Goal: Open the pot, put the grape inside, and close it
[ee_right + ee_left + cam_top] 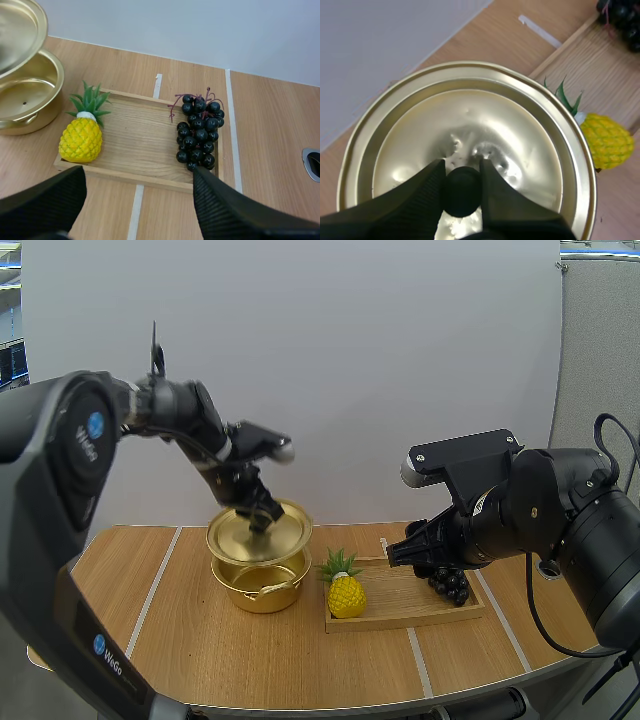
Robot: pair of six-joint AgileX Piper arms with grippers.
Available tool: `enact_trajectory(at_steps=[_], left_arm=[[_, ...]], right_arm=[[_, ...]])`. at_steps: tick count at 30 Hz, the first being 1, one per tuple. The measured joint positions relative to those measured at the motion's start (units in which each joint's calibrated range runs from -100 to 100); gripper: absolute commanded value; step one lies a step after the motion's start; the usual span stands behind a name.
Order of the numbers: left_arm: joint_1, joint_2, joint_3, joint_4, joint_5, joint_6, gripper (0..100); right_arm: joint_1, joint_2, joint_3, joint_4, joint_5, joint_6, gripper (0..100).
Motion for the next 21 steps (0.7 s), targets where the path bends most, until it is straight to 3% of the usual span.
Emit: enact_trajectory(at_steps=[10,21], left_arm=[[0.0,-9.94,-14.55,0.1,4.63,-2.85,0],[0.0,-11.67,-32.5,0.69,5.66,-6.84,0]], right_arm=[[0.0,0.14,0.0,0.0,0.0,0.0,100],[0.0,0.14,0.0,-0.99,-0.75,-0.45,100]])
